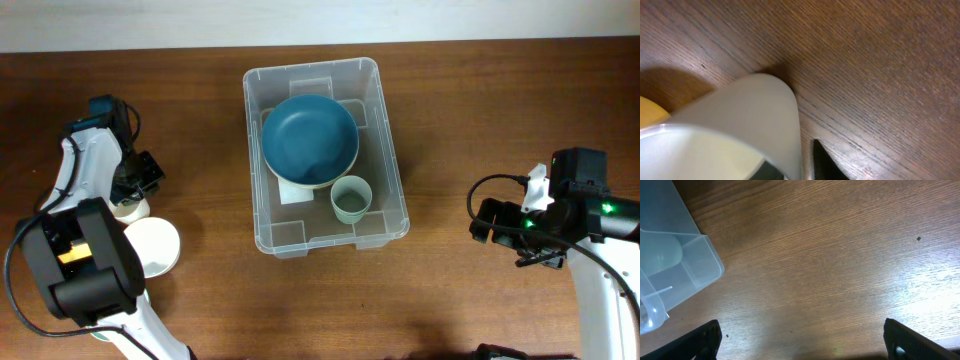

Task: Pack container
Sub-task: 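Reach the left gripper to the second white cup and grasp it, then lower the second white cup into the container onto the cups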

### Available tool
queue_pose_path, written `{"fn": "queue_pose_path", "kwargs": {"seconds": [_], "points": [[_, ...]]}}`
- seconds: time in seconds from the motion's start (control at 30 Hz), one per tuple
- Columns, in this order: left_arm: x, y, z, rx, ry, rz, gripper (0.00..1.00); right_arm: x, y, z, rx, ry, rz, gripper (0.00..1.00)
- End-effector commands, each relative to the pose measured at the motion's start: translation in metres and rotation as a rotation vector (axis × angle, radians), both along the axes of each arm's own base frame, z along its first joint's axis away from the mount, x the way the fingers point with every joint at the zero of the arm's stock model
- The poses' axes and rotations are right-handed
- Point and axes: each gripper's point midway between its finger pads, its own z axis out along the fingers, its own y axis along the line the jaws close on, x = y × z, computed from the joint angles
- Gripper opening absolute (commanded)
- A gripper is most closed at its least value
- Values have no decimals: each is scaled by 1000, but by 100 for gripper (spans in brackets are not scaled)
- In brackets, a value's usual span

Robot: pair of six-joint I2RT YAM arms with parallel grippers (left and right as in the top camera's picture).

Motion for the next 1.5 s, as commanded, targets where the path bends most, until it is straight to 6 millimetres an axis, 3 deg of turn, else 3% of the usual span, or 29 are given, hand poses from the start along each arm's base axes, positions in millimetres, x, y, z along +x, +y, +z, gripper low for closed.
{"fn": "queue_pose_path", "kwargs": {"seconds": [0.0,0.13,0.23,0.3,0.33,0.4,0.53,0.67,0.77,0.93,1.07,1.37,1.4,1.47], "points": [[9,0,9,4,-25,-4,3,-1,2,0,0,-1,11,99],[23,-7,38,17,-77,-33,1,-1,2,0,0,-1,11,99],[31,-23,80,30,-142,-75,1,-1,2,0,0,-1,11,99],[32,-50,127,40,-214,-139,1,-1,2,0,0,-2,11,99],[31,-74,158,44,-278,-198,1,0,2,0,-1,-2,11,99],[27,-106,186,33,-352,-273,1,0,2,0,-1,-2,11,99],[6,-201,226,-71,-473,-496,1,0,2,0,0,-2,11,99],[-20,-290,223,-214,-459,-715,1,0,2,0,-1,-2,11,99],[-39,-350,210,-257,-431,-867,1,0,2,0,-1,-3,11,99],[-62,-413,189,-303,-401,-1034,1,0,2,0,0,-2,11,99],[-75,-438,170,-321,-352,-1092,1,0,2,0,0,-2,11,99],[-70,-444,128,-294,-245,-1089,1,-1,2,0,0,-1,11,99],[-70,-444,125,-292,-238,-1089,4,-1,2,0,0,-1,11,99],[-68,-442,123,-281,-235,-1086,28,-1,2,0,0,0,11,99]]}}
